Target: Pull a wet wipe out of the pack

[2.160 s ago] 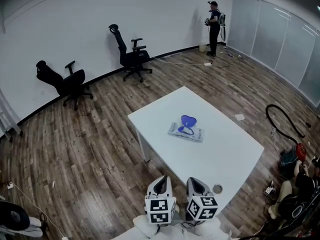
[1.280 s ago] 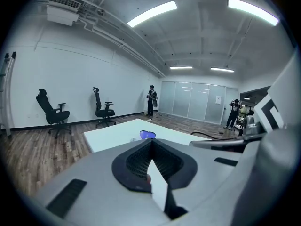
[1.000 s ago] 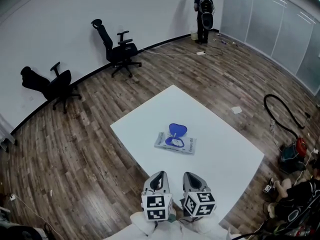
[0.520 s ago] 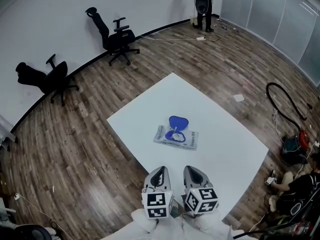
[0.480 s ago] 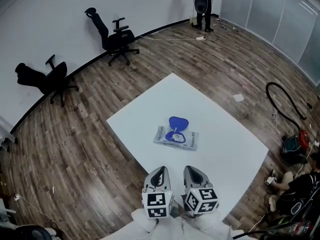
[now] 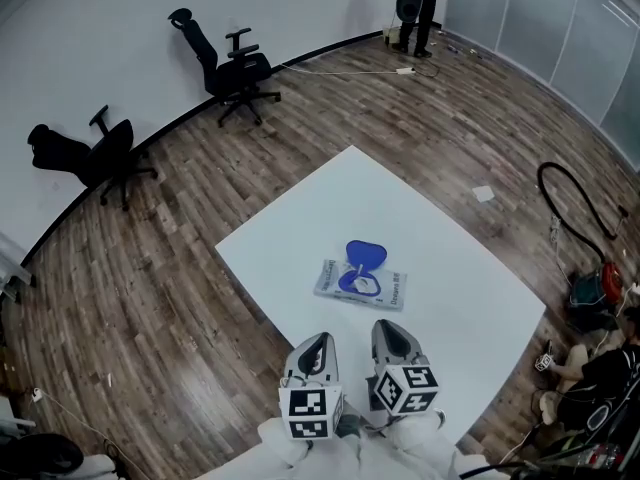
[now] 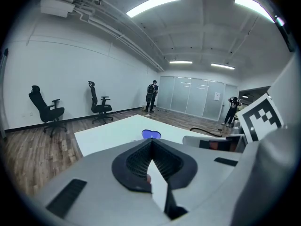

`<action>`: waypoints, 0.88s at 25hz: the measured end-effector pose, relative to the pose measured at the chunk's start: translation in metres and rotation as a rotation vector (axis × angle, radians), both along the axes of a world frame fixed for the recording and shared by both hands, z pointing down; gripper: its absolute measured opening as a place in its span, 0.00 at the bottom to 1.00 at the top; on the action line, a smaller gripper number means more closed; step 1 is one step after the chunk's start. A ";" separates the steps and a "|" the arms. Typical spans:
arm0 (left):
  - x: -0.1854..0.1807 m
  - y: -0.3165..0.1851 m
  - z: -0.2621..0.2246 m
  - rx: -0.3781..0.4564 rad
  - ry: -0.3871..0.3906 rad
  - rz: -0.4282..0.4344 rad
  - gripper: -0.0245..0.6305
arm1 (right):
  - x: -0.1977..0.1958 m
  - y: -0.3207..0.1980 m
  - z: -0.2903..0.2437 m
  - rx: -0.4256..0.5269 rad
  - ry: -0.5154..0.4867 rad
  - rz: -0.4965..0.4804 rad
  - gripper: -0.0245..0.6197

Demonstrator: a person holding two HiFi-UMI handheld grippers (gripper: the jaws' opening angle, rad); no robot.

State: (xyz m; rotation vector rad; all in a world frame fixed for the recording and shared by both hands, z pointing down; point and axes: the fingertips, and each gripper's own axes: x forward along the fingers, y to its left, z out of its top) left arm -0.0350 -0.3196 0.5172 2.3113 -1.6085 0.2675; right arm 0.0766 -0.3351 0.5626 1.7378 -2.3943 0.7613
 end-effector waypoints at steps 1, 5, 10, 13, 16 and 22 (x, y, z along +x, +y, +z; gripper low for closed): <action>-0.001 -0.001 0.001 -0.003 -0.004 0.001 0.03 | 0.000 -0.004 0.001 -0.002 0.004 0.001 0.06; -0.005 -0.006 0.004 -0.012 -0.012 -0.004 0.03 | 0.000 -0.017 0.006 -0.006 0.026 -0.001 0.07; -0.010 -0.014 0.005 -0.021 -0.008 -0.009 0.03 | 0.000 -0.032 0.013 -0.017 0.049 -0.003 0.12; -0.010 -0.018 0.007 -0.027 -0.002 -0.007 0.03 | 0.002 -0.039 0.020 -0.028 0.050 0.001 0.13; -0.010 -0.022 0.009 -0.031 -0.008 -0.007 0.03 | 0.001 -0.046 0.026 -0.041 0.052 -0.007 0.15; -0.011 -0.029 0.014 -0.037 -0.032 -0.010 0.03 | -0.001 -0.058 0.038 -0.070 0.055 -0.026 0.22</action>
